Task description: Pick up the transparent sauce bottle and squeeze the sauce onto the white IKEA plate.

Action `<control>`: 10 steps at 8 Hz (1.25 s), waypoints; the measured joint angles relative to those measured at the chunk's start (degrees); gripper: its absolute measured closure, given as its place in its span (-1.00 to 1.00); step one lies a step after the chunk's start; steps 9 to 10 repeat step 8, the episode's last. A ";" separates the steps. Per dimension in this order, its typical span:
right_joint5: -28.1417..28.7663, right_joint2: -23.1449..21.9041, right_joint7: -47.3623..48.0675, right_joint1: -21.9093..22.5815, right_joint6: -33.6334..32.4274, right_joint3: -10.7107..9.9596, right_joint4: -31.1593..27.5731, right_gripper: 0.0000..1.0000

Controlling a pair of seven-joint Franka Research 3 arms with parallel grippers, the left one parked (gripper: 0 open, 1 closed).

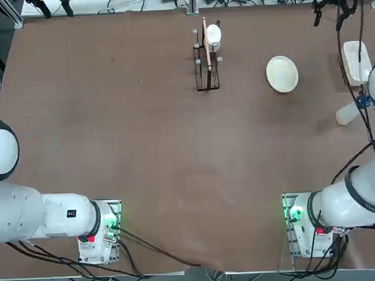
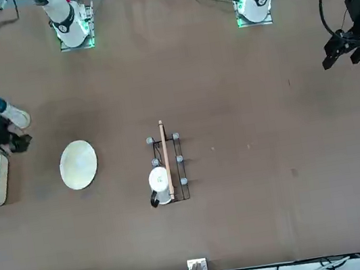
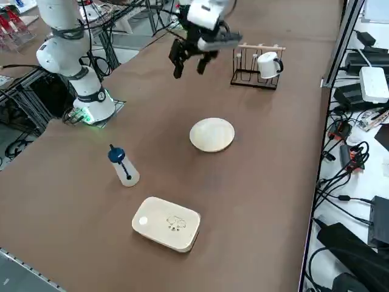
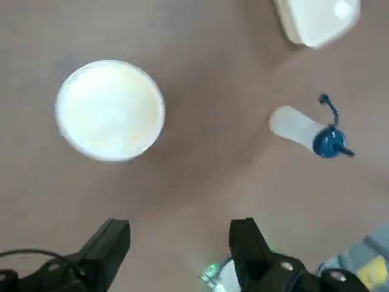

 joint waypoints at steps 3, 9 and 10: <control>0.51 -9.80 -14.45 -2.16 6.12 7.42 -6.82 -1.00; 2.54 -18.76 -21.16 -3.69 12.75 10.13 -17.08 -1.00; 2.54 -18.76 -21.16 -3.69 12.75 10.13 -17.08 -1.00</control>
